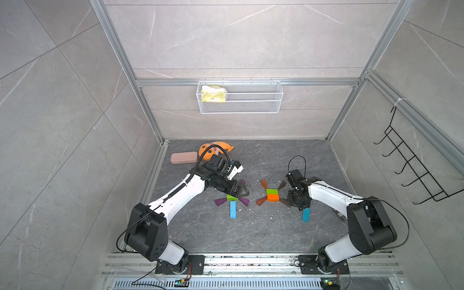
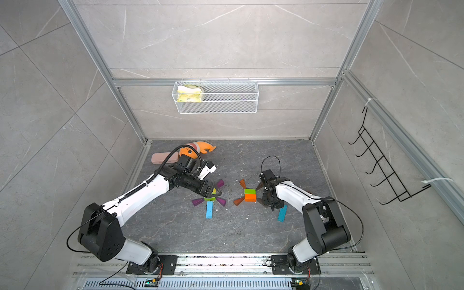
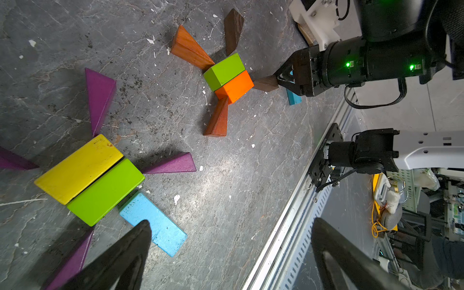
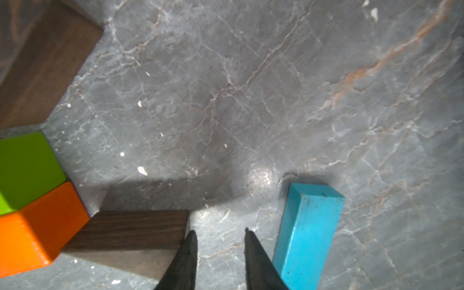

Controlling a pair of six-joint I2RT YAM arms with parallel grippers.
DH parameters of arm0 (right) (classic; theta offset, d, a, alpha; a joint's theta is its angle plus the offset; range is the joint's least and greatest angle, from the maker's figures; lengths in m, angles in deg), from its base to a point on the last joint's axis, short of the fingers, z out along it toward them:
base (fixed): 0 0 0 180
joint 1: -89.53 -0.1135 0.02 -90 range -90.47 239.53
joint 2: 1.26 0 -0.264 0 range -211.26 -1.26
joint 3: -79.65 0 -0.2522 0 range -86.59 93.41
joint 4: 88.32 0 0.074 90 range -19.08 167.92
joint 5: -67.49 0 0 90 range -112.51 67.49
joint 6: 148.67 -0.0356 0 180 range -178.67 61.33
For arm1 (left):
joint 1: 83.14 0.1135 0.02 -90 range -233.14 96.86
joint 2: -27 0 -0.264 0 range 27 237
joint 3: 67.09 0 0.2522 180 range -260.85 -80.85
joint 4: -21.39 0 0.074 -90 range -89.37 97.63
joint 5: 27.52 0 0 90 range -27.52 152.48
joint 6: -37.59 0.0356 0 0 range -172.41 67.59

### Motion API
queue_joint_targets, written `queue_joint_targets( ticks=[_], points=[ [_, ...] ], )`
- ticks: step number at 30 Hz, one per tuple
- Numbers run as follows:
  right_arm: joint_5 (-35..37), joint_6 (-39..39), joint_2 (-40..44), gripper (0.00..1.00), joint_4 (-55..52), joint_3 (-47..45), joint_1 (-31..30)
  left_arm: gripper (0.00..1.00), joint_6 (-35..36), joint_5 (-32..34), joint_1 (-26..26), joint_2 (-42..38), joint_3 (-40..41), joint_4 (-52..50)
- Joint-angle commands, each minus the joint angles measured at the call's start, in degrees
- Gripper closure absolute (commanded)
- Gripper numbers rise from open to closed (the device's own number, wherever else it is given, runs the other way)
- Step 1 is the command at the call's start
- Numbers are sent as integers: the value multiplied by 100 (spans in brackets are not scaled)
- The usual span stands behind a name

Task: Assemble a small pinwheel with building blocks
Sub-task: Assemble the building block at the center of the board.

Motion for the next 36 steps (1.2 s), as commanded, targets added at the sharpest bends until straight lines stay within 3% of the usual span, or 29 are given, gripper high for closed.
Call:
queue_joint_targets(
  ticks=[1,25,30,32,34,36],
  points=[
    [81,75,-70,65,-18,117,13,0,154,-172,37,19,-216,-82],
    [109,62,-176,62,-57,211,16,0,168,-203,29,9,-226,-104],
    [950,-160,194,61,-714,276,11,0,177,-203,34,5,-221,-118],
    [1435,-252,555,54,-1112,346,16,0,185,-176,34,-15,-226,-112],
    [1536,-265,1070,31,-1119,243,15,0,186,-131,29,-58,-217,-76],
    [1564,-293,1519,21,-988,13,20,0,190,-105,33,-125,-195,-51]
  ],
)
